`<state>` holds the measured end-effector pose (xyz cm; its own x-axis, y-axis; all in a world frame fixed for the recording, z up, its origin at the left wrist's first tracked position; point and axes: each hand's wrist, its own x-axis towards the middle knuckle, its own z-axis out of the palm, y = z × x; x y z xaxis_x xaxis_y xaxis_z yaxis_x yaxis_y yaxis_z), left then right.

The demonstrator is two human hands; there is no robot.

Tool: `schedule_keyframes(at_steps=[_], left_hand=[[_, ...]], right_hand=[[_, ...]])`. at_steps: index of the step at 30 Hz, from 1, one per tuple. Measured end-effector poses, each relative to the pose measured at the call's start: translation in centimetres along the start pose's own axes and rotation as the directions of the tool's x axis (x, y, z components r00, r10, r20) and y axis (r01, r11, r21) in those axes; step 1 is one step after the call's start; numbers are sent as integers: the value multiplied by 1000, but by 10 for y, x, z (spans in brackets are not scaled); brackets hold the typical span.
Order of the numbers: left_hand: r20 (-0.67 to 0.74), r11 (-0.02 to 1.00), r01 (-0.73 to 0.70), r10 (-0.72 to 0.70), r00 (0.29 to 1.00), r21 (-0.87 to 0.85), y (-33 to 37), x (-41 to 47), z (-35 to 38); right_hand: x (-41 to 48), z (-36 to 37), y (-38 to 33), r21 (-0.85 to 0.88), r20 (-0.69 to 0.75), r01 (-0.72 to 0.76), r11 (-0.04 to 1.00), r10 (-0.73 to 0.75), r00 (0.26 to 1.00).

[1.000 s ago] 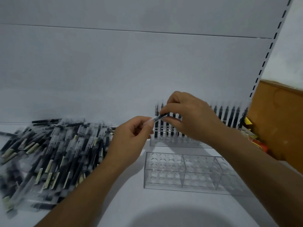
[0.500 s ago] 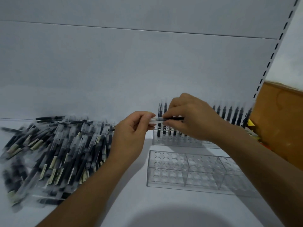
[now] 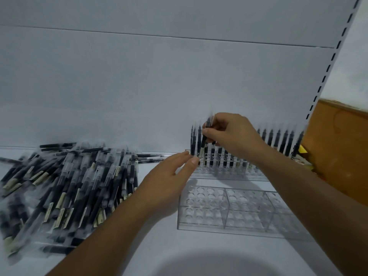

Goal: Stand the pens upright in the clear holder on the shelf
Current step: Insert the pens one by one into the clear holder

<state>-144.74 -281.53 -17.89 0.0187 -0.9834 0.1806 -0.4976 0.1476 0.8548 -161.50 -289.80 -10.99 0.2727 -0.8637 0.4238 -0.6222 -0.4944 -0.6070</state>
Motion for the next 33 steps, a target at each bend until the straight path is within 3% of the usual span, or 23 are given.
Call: schedule_keyframes(at_steps=[2,8,16,28,33], left_hand=[[-2,999,-21,21,1000,43,-1,2,-1],[7,996,-39,38,999,85,-2,3,-2],[-11,999,-29,30,999,44,-3,3,0],[18,989,-87,86,996,120,-7,11,-2],[-118,993,-113,117,986,41,17,16,-22]], right_hand=[[1,5,-1,-127,53,-5,992,12,999],[5,7,-13,-273,80,-24,962,48,996],[7,8,-15,-233,91,-91,968,115,989],[-2,6,-11,-350,191,-98,932,173,966],[-18,-11,-30,-586,109,-13,810,95,989]])
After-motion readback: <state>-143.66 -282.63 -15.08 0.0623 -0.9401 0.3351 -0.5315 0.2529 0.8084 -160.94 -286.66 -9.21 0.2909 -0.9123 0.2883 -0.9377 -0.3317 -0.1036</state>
